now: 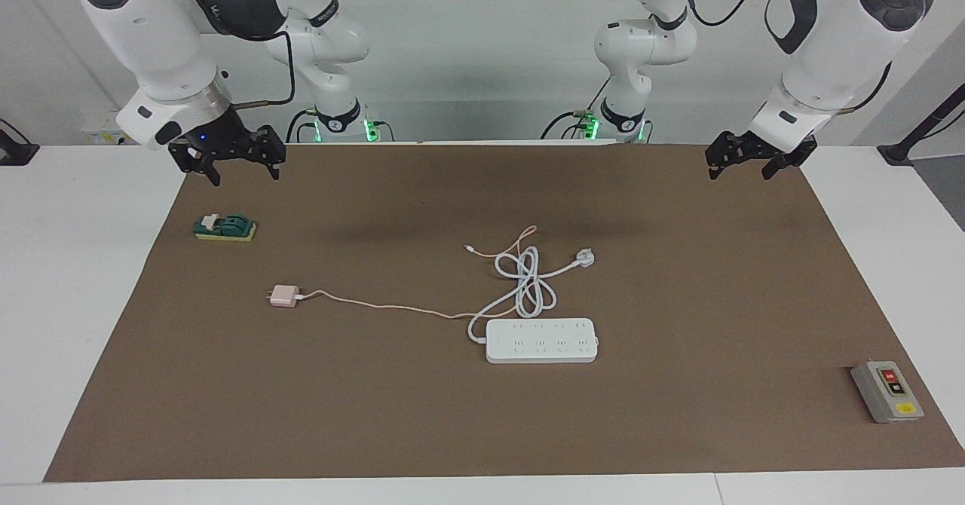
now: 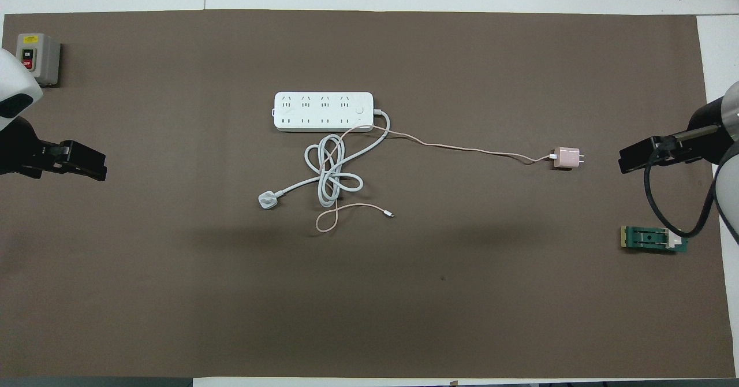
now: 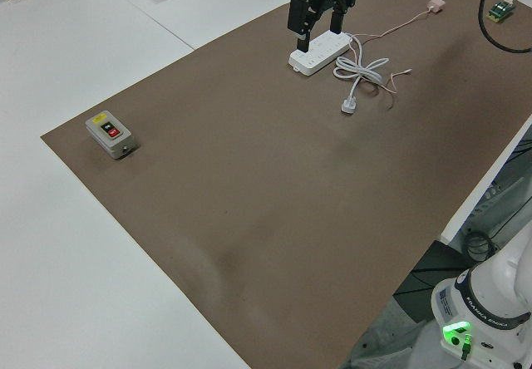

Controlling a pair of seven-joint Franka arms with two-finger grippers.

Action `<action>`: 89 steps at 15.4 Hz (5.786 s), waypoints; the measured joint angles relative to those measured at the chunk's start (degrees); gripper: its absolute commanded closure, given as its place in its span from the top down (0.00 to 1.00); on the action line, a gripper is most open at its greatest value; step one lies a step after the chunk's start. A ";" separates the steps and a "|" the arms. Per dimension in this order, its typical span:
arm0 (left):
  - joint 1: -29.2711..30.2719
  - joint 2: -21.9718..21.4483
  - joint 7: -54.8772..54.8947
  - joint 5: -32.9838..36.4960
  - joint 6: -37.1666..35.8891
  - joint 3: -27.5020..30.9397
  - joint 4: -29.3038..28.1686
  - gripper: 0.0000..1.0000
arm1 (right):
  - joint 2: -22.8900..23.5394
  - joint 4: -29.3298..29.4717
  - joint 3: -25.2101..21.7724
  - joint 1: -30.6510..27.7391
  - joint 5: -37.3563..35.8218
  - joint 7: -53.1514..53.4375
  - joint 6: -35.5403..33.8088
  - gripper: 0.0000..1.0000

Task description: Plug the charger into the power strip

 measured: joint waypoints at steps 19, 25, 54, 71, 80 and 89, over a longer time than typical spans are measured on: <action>0.00 0.00 -0.01 0.00 0.00 0.00 0.00 1.00 | 6.14 -3.41 -0.43 -7.58 11.32 36.89 3.93 1.00; -0.10 -0.04 -0.02 0.00 0.10 -0.33 0.00 1.00 | 16.56 -3.77 -0.67 -13.64 26.16 56.04 10.27 1.00; 1.14 3.84 -9.90 -4.33 12.50 -0.55 -2.19 1.00 | 29.10 -8.83 -0.50 -14.70 39.23 51.65 23.37 0.00; -1.19 4.72 -15.05 -9.52 16.87 -0.58 -2.55 1.00 | 25.32 3.32 0.85 0.84 41.05 78.09 16.54 0.00; -2.09 4.78 -15.24 -15.07 20.71 -0.57 -5.46 1.00 | 24.68 7.53 1.10 20.07 44.10 94.67 30.90 0.00; 3.99 11.25 19.05 -45.20 25.19 0.19 -8.94 1.00 | 25.63 7.40 1.01 28.82 44.10 102.34 38.21 0.00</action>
